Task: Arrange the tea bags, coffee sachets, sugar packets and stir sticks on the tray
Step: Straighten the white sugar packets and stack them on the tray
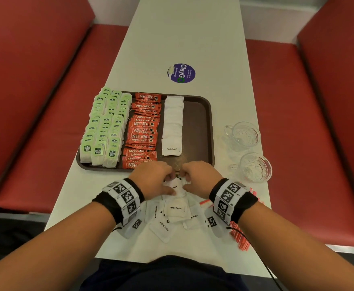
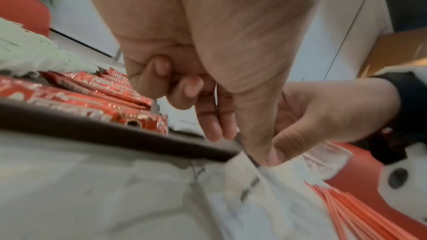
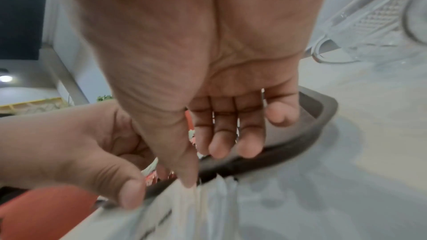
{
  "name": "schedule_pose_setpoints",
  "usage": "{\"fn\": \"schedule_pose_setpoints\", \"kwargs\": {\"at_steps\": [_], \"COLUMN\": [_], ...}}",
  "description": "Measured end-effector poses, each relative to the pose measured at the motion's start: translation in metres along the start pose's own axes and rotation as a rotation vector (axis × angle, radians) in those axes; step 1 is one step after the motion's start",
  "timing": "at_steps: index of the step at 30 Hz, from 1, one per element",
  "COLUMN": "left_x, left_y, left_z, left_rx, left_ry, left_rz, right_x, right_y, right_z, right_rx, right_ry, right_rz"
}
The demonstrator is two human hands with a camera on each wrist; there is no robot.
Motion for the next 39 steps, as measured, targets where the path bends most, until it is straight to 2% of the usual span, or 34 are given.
{"fn": "schedule_pose_setpoints", "kwargs": {"at_steps": [3, 9, 19, 24, 33, 35, 39], "left_x": [0.002, -0.003, -0.026, -0.024, -0.030, -0.031, -0.031], "left_y": [0.010, 0.007, -0.031, -0.039, -0.044, -0.042, -0.038], "left_z": [-0.004, -0.013, -0.037, -0.033, -0.008, 0.002, 0.023], "left_rx": [0.021, 0.033, 0.265, 0.353, 0.326, 0.325, 0.340], "left_ry": [-0.013, -0.053, -0.220, -0.249, -0.297, -0.321, -0.312], "left_rz": [0.025, -0.062, -0.325, -0.323, -0.448, -0.401, -0.242], "right_x": [-0.004, -0.012, -0.029, -0.031, -0.020, -0.018, -0.009], "right_y": [0.006, 0.012, 0.013, 0.012, 0.001, -0.004, -0.019], "right_z": [-0.007, -0.014, -0.007, -0.004, -0.005, -0.006, -0.008], "right_rx": [-0.009, -0.020, -0.012, 0.006, -0.035, -0.038, 0.050], "right_ry": [-0.019, -0.015, -0.073, -0.084, -0.059, -0.049, -0.015], "right_rz": [-0.025, -0.051, -0.114, -0.152, -0.125, -0.074, 0.096]}}
Point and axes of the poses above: each hand's wrist, its own z-axis towards the middle knuckle, its own y-axis out of the palm, x = y × z, the point moved 2 cm from there along z, towards the middle knuckle, and after that the axes turned 12 degrees about x, right-handed, at the moved point
